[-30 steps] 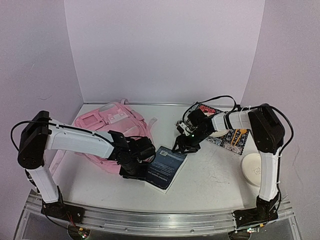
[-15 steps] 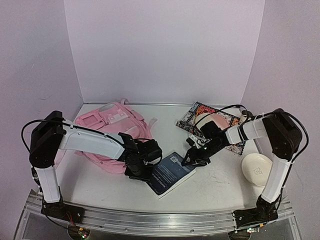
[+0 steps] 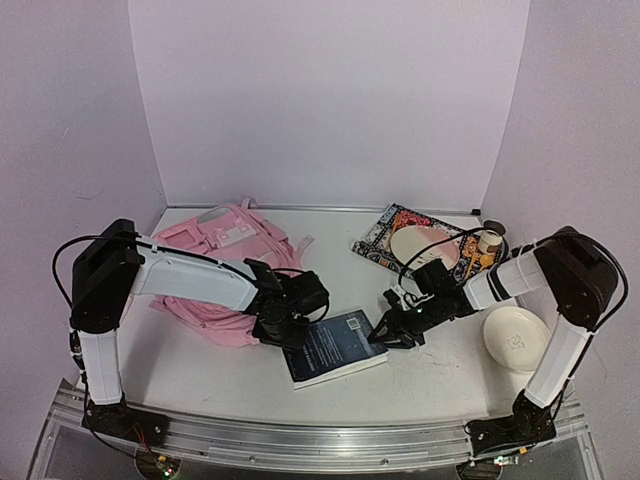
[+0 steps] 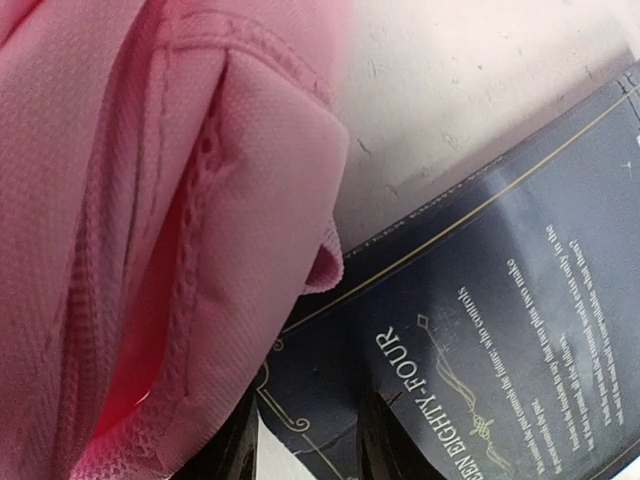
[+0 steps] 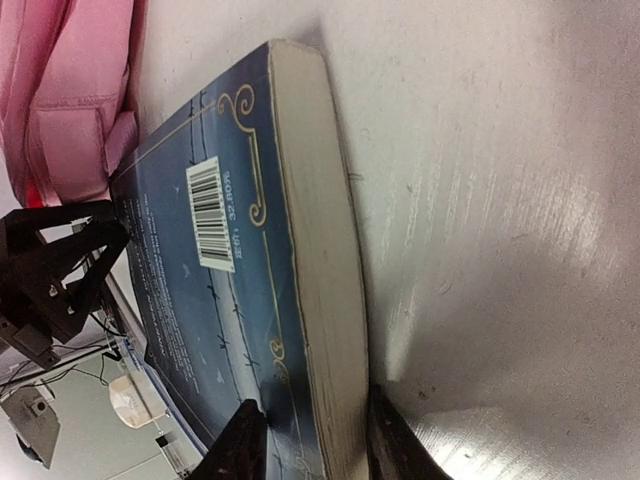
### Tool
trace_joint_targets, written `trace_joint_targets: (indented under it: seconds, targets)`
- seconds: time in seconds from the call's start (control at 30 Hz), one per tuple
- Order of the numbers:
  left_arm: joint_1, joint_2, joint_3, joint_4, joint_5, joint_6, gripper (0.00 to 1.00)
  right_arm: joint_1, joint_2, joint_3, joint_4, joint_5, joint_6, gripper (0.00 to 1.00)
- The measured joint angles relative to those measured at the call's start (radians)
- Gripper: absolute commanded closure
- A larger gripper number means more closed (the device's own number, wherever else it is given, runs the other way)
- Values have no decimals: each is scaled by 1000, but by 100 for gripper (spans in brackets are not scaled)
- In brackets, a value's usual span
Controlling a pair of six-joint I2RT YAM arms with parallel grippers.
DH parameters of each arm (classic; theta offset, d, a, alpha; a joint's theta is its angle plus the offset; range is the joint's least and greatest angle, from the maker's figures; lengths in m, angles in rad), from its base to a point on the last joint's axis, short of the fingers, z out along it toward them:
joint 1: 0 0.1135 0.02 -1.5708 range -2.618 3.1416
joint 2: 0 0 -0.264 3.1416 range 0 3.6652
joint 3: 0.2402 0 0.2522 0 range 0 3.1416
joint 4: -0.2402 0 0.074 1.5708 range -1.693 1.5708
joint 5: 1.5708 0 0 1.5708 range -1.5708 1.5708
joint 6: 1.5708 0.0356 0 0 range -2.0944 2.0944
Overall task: Pack the student bag
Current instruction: Pick up the book from the center of the board.
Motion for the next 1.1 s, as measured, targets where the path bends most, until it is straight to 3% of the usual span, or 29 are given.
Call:
trace_joint_targets:
  seconds: [0.27, 0.67, 0.87, 1.1]
  targets:
    - [0, 5, 0, 42, -38, 16, 60, 12, 0, -10, 50, -36, 71, 100]
    - [-30, -67, -8, 71, -116, 57, 36, 28, -42, -10, 75, -44, 159, 100]
    - [-146, -155, -8, 112, -194, 158, 27, 30, -69, -10, 74, -39, 235, 100]
    - [-284, -148, -7, 174, -244, 313, 22, 32, -102, 14, 36, -23, 295, 100]
